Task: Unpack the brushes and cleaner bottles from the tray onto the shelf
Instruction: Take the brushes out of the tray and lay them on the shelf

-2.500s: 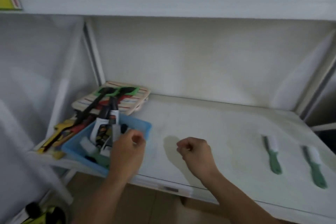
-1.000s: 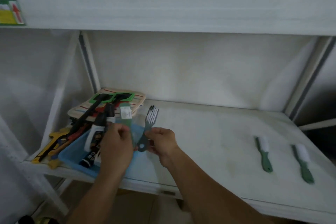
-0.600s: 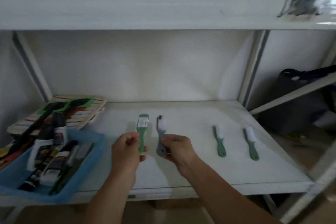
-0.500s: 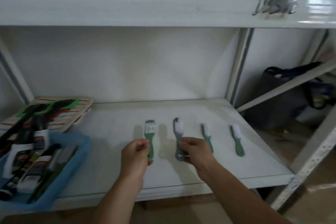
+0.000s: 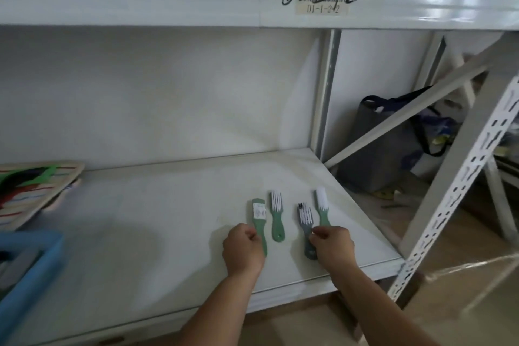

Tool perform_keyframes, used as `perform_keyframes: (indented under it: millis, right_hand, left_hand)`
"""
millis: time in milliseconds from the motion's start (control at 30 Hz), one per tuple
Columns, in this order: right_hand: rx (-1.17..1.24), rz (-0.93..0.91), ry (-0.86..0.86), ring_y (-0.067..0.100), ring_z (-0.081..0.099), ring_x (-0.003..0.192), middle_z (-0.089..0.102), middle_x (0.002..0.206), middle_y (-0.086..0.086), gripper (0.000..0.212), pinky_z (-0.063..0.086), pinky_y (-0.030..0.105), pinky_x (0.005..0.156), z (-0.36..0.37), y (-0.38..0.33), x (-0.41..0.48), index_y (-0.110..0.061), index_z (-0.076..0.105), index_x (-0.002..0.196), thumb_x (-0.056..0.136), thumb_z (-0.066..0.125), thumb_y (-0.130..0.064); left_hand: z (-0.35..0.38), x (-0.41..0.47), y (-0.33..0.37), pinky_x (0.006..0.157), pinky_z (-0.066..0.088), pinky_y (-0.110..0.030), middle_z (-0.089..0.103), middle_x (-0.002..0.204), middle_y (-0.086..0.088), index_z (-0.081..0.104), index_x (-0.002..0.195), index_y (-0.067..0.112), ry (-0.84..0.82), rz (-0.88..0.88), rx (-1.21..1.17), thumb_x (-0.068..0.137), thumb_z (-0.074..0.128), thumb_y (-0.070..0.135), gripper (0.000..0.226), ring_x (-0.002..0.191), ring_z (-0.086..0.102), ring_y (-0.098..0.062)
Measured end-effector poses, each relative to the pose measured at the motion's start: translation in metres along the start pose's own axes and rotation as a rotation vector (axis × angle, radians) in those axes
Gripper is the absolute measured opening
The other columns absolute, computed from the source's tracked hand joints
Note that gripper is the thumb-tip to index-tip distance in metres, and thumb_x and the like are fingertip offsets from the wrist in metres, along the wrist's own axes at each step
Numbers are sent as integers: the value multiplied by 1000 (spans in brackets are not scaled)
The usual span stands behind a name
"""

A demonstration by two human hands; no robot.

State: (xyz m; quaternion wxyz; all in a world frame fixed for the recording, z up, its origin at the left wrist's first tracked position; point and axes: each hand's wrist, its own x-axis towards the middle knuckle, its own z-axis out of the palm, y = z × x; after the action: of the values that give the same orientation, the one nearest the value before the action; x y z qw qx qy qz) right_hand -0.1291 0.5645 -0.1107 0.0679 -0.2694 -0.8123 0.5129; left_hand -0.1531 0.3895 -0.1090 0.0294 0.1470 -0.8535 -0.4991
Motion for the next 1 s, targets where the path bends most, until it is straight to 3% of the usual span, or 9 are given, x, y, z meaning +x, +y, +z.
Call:
perform_keyframes:
  millis: [133, 233, 300, 400, 500, 567, 667, 900, 1000]
  right_hand:
    - [-101, -54, 21, 31, 66, 85, 69, 89, 11, 15, 59, 42, 82, 3, -4, -6, -6, 74, 99, 90, 62, -7]
    - [-173, -108, 29, 25, 65, 89, 72, 111, 10, 29, 54, 33, 81, 5, -10, -15, -13, 70, 119, 92, 59, -11]
    - [-181, -148, 46, 18, 64, 77, 72, 105, 11, 33, 52, 28, 72, 6, -16, -24, -13, 68, 123, 92, 57, -10]
    - [-150, -240, 64, 17, 65, 84, 72, 103, 5, 32, 53, 29, 77, 13, -26, -43, -14, 68, 123, 94, 56, -9]
    - [-160, -374, 30, 5, 60, 80, 73, 107, 2, 27, 43, 10, 65, 38, -40, -69, -15, 69, 119, 94, 59, -11]
    - [-151, -443, -42, -2, 59, 77, 72, 99, -4, 24, 43, 3, 57, 64, -55, -90, -15, 71, 114, 94, 60, -10]
    - [-136, -561, -186, -6, 61, 77, 70, 88, -10, 20, 42, -2, 62, 111, -83, -122, -14, 75, 104, 91, 62, -7]
    - [-147, -759, -461, 4, 65, 76, 75, 89, -7, 15, 42, 3, 67, 227, -155, -190, -18, 77, 95, 88, 64, -14]
    - [-232, -791, -568, 17, 69, 91, 76, 100, 0, 19, 52, 25, 84, 268, -181, -217, -19, 75, 101, 87, 62, -20]
  left_hand:
    - [2, 1, 3, 88, 53, -34, 72, 110, -6, 71, 101, 15, -47, 107, 182, 89, 54, 9, 22, 104, 66, -28]
    - [-2, -1, 4, 93, 48, -31, 68, 123, -5, 66, 117, 14, -76, 107, 171, 92, 55, 15, 28, 114, 63, -27]
    - [-11, -6, 3, 98, 46, -31, 66, 127, -4, 64, 123, 15, -77, 103, 150, 94, 55, 21, 32, 118, 61, -24]
    - [-42, -20, -6, 99, 50, -32, 69, 120, 1, 67, 116, 19, -82, 130, 85, 94, 55, 22, 25, 112, 63, -18]
    - [-95, -28, -25, 96, 51, -30, 70, 111, 7, 71, 108, 22, -49, 155, 53, 93, 56, 20, 21, 105, 64, -12]
    - [-142, -26, -40, 91, 51, -26, 72, 105, 8, 72, 103, 24, 31, 166, 44, 91, 58, 20, 18, 99, 65, -10]
    - [-220, -22, -60, 78, 45, -23, 71, 91, 10, 72, 93, 25, 215, 184, 101, 90, 61, 21, 12, 87, 64, -9]
    - [-384, 0, -125, 65, 43, -32, 68, 87, 3, 67, 88, 24, 460, 13, 369, 95, 54, 26, 14, 80, 63, -21]
    - [-419, 11, -146, 56, 39, -31, 61, 69, 4, 58, 69, 21, 397, -81, 546, 93, 54, 20, 24, 66, 57, -17]
